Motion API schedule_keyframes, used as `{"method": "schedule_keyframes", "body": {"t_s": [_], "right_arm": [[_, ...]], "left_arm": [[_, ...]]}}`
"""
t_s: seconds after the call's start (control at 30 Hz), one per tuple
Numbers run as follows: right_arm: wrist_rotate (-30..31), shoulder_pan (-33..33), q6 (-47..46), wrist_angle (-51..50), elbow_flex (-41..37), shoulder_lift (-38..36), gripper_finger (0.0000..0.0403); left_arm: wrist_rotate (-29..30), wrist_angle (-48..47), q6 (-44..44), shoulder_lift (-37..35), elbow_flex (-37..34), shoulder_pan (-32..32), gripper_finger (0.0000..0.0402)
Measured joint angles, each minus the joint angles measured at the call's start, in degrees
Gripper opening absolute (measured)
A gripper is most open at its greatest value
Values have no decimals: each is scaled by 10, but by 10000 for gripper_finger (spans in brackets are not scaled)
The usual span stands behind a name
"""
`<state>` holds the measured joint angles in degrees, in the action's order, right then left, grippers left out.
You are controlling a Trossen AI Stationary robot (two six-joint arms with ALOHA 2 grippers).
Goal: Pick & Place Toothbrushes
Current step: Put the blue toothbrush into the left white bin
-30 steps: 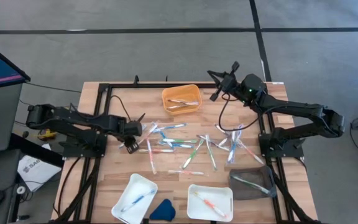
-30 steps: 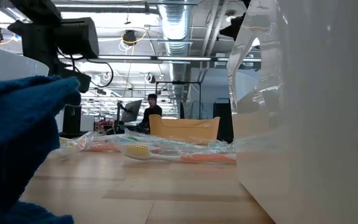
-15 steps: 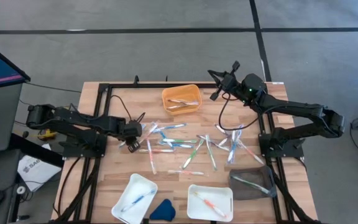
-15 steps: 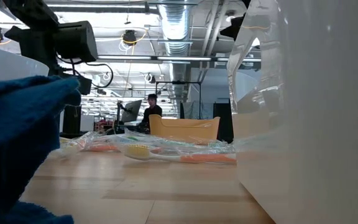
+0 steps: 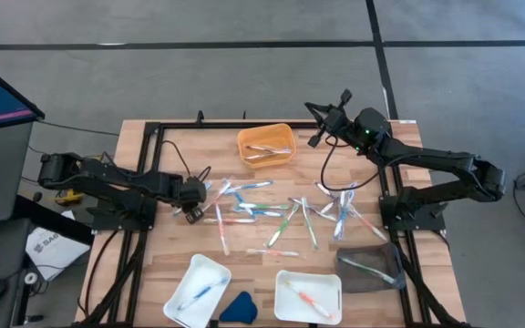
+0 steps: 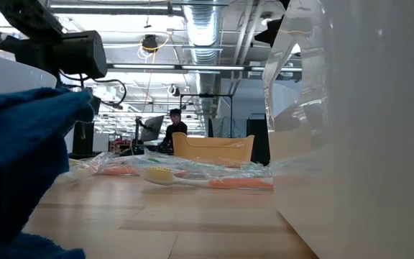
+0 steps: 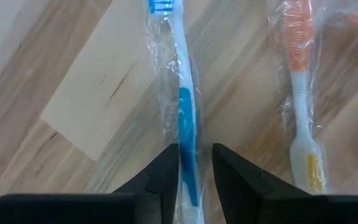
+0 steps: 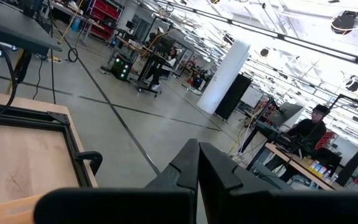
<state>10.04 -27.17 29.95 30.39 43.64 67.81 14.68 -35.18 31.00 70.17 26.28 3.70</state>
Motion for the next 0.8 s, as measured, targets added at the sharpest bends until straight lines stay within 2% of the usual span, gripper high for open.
{"method": "schedule_keyframes", "body": {"t_s": [0.1,0.27,0.57,0.8], "right_arm": [[0,1,0,0,0,0,1],[0,1,0,0,0,0,1],[0,2,-31,-3,0,0,1],[0,18,-35,-33,0,0,1]], "left_arm": [[5,1,6,0,0,0,81],[20,1,10,1,-1,0,15],[29,-4,45,1,3,-3,8],[28,-55,88,-3,44,-35,7]]}}
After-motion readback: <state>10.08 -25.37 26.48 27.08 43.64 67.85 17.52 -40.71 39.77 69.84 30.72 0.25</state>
